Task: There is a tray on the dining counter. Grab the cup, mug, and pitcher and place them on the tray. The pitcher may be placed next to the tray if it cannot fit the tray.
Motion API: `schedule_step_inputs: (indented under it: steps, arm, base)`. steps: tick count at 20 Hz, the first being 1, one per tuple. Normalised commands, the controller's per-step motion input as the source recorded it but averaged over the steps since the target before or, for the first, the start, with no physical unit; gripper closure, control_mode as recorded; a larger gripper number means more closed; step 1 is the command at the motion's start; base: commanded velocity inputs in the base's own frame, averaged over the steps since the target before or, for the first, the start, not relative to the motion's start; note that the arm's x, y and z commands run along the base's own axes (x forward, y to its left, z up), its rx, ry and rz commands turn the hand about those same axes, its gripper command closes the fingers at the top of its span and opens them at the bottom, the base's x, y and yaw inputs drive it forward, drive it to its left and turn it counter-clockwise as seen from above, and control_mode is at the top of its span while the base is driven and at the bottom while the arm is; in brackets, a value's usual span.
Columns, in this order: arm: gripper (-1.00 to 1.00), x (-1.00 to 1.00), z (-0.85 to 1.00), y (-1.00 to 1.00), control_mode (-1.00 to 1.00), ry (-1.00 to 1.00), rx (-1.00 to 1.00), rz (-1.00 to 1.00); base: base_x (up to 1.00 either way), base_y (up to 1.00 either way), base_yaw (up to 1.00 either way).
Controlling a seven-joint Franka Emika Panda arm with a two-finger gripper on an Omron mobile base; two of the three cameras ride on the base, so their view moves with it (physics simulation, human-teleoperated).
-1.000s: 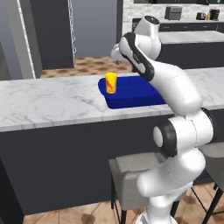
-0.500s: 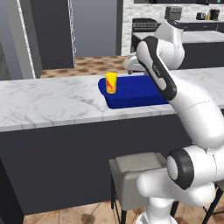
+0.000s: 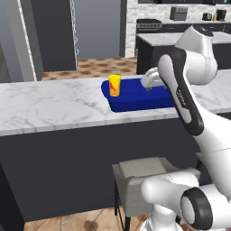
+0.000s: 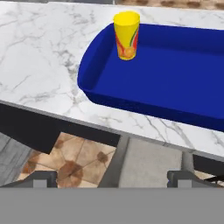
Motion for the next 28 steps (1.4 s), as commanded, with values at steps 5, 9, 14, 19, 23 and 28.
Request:
schedule_step_inputs:
  steps: [5, 9, 14, 19, 23, 28]
  arm:
    - [-1.0, -0.68, -0.01, -0.01, -1.0, 0.0, -0.12, -0.02]
    - [-1.0, -0.55, -0.06, -0.01, -1.0, 0.0, -0.01, -0.06]
    - [-1.0, -0.37, -0.03, -0.04, -1.0, 0.0, 0.0, -0.09]
    - [-1.0, -0.3, 0.0, -0.39, -1.0, 0.0, 0.01, -0.11]
    - [-1.0, -0.15, 0.0, -0.22, -1.0, 0.0, 0.0, -0.11]
    - [-1.0, -0.03, 0.0, -0.01, -1.0, 0.0, 0.0, -0.02]
  base:
    - [0.0, 0.0, 0.0]
    - [0.0, 0.0, 0.0]
    - [0.0, 0.0, 0.0]
    - [0.0, 0.0, 0.0]
    - [0.0, 0.0, 0.0]
    - [0.0, 0.0, 0.0]
